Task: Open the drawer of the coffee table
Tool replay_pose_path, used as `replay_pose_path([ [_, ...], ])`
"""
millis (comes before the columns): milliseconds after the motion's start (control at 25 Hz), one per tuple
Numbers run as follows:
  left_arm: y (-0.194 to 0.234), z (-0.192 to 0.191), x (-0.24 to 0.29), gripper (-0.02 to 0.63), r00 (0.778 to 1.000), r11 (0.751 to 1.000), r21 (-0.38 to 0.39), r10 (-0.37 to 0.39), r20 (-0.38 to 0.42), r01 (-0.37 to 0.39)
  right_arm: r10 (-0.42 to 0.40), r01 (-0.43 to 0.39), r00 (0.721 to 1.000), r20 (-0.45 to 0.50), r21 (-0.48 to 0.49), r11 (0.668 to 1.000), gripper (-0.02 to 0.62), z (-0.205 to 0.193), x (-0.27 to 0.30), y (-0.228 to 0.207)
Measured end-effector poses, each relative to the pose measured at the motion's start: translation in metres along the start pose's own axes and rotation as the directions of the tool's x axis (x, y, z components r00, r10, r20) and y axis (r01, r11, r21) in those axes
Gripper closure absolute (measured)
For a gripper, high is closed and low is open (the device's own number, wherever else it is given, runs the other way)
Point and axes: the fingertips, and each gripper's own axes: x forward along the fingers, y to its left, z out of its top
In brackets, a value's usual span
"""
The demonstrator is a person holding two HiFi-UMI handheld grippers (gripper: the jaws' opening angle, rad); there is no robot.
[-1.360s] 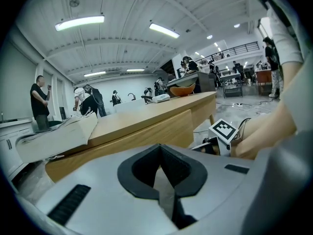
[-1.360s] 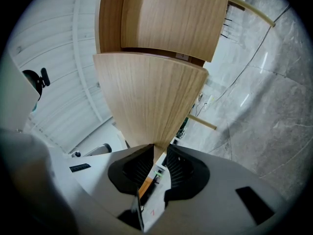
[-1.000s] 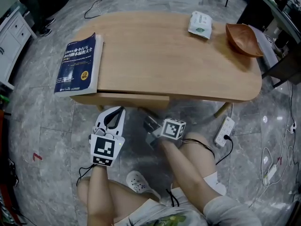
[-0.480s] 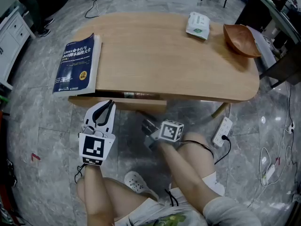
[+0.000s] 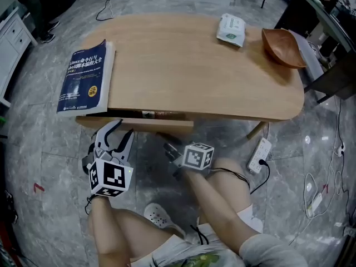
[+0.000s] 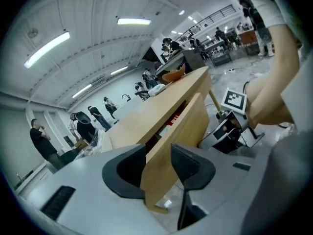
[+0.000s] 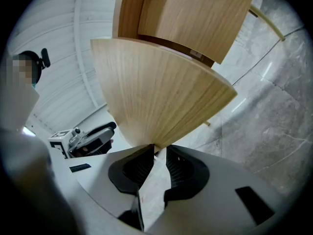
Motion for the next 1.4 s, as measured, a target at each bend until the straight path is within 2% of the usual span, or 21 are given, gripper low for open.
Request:
replay_pose_path([
  [160, 0.000, 0.000, 0.004, 0.453, 0.999, 0.996, 0.093, -0.003, -0.033, 0.006, -0.049, 0.048, 0.998, -0.027, -0.062, 0.997, 0.511, -0.001, -0.003, -0.004],
  [240, -0.002, -0.007, 0.010, 0.449, 0.997, 0.989, 0.145, -0.013, -0.071, 0.023, -0.107, 0.098, 0.990, -0.092, -0.106, 0.990, 0.511, -0.009, -0.007, -0.010],
  [320, -0.003, -0.013, 0.015, 0.449, 0.994, 0.983, 0.174, -0.031, -0.108, 0.050, -0.170, 0.131, 0.967, -0.192, -0.201, 0.971, 0.509, -0.024, -0.010, -0.014],
  [400, -0.001, -0.014, 0.019, 0.449, 0.991, 0.982, 0.177, -0.042, -0.126, 0.064, -0.228, 0.125, 0.937, -0.266, -0.353, 0.927, 0.509, -0.035, -0.014, -0.010],
  [480, 0.001, -0.012, 0.022, 0.449, 0.989, 0.981, 0.176, -0.053, -0.138, 0.078, -0.275, 0.084, 0.913, -0.300, -0.523, 0.848, 0.509, -0.040, -0.015, 0.001],
  [560, 0.000, -0.011, 0.024, 0.449, 0.986, 0.979, 0.177, -0.072, -0.149, 0.099, -0.317, 0.047, 0.906, -0.280, -0.678, 0.733, 0.509, -0.035, -0.016, 0.017],
  [640, 0.001, -0.011, 0.024, 0.449, 0.983, 0.977, 0.178, -0.089, -0.162, 0.118, -0.334, 0.027, 0.914, -0.231, -0.785, 0.618, 0.509, -0.024, -0.016, 0.036],
  [680, 0.001, -0.011, 0.024, 0.448, 0.981, 0.977, 0.174, -0.097, -0.167, 0.127, -0.328, 0.013, 0.919, -0.218, -0.816, 0.578, 0.511, -0.019, -0.016, 0.046],
  [800, 0.001, -0.012, 0.024, 0.448, 0.978, 0.976, 0.156, -0.124, -0.171, 0.151, -0.298, -0.034, 0.932, -0.208, -0.867, 0.498, 0.509, -0.007, -0.016, 0.075],
  [880, 0.000, -0.012, 0.025, 0.448, 0.975, 0.971, 0.171, -0.134, -0.177, 0.165, -0.294, -0.058, 0.935, -0.200, -0.903, 0.427, 0.510, 0.002, -0.018, 0.092],
  [1000, -0.003, -0.013, 0.027, 0.448, 0.971, 0.960, 0.217, -0.136, -0.196, 0.179, -0.324, -0.077, 0.931, -0.169, -0.958, 0.278, 0.509, 0.018, -0.022, 0.109],
  [1160, -0.003, -0.013, 0.027, 0.449, 0.968, 0.953, 0.237, -0.137, -0.212, 0.187, -0.380, -0.054, 0.922, -0.074, -0.996, 0.065, 0.509, 0.049, -0.022, 0.125],
  [1240, -0.004, -0.013, 0.027, 0.449, 0.968, 0.950, 0.255, -0.128, -0.217, 0.183, -0.407, -0.063, 0.912, -0.058, -0.998, 0.002, 0.509, 0.059, -0.020, 0.128],
  [1400, -0.005, -0.013, 0.028, 0.451, 0.968, 0.943, 0.278, -0.119, -0.223, 0.180, -0.466, -0.148, 0.877, -0.113, -0.988, -0.038, 0.493, 0.062, -0.010, 0.128],
])
